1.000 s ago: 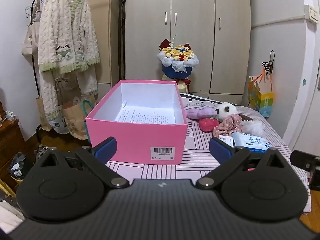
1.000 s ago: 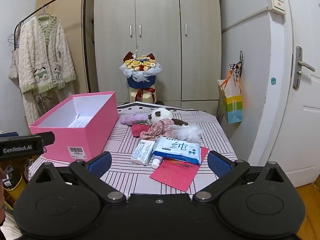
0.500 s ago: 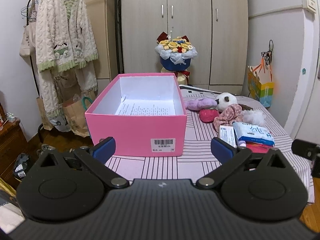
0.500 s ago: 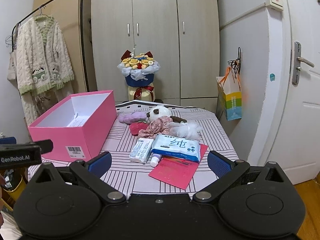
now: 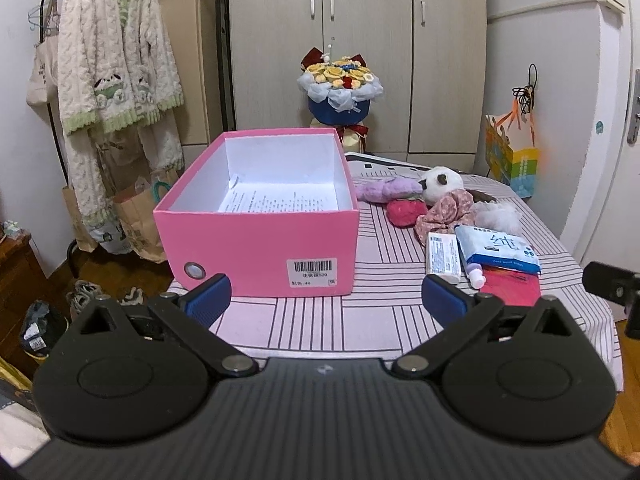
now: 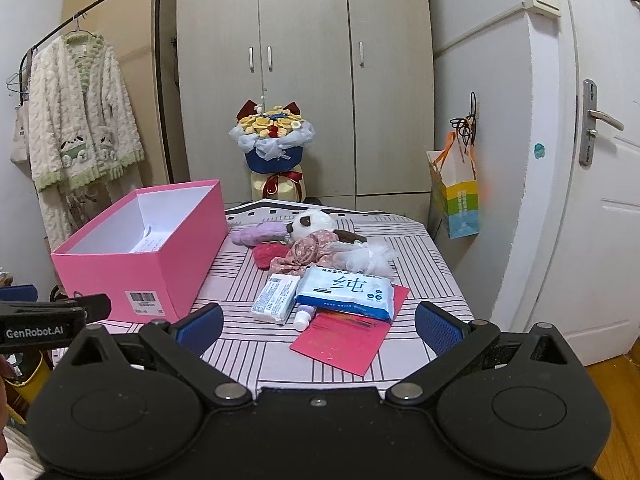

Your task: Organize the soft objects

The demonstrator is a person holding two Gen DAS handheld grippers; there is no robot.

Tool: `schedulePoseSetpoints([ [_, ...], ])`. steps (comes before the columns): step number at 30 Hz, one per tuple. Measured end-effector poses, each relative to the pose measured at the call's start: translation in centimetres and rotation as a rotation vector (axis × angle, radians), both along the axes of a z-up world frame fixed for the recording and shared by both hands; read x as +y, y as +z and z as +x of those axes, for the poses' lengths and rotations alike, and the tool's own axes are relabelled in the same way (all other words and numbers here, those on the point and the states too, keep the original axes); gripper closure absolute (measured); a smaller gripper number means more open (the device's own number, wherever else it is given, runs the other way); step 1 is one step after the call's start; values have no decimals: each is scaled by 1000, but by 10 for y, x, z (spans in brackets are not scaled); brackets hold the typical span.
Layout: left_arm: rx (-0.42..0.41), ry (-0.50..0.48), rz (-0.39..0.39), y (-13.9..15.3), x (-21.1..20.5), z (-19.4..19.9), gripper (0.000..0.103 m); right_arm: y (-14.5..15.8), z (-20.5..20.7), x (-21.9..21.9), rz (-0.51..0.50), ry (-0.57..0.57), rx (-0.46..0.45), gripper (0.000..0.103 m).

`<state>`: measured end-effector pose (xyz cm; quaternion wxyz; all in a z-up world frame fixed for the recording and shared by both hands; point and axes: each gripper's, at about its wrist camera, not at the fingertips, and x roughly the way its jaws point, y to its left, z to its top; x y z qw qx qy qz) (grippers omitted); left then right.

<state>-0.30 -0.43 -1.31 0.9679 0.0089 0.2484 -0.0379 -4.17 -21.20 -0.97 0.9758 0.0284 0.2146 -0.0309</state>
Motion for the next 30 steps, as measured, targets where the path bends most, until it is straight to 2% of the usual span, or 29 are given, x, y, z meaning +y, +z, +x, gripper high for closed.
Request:
schedulePoseSetpoints([
  [7, 13, -10, -17, 0, 3, 2, 0, -8, 0, -7, 3, 10, 9, 0],
  [22, 9, -26, -8, 0, 0, 1, 0, -8, -5, -8, -8, 46, -29, 0],
  [26, -25, -35, -25, 6, -2, 0, 0, -5, -7, -8, -14, 79, -54, 0],
  [30, -93, -62, -27, 17, -10, 4, 0, -1, -4, -12, -40, 116, -130, 0],
])
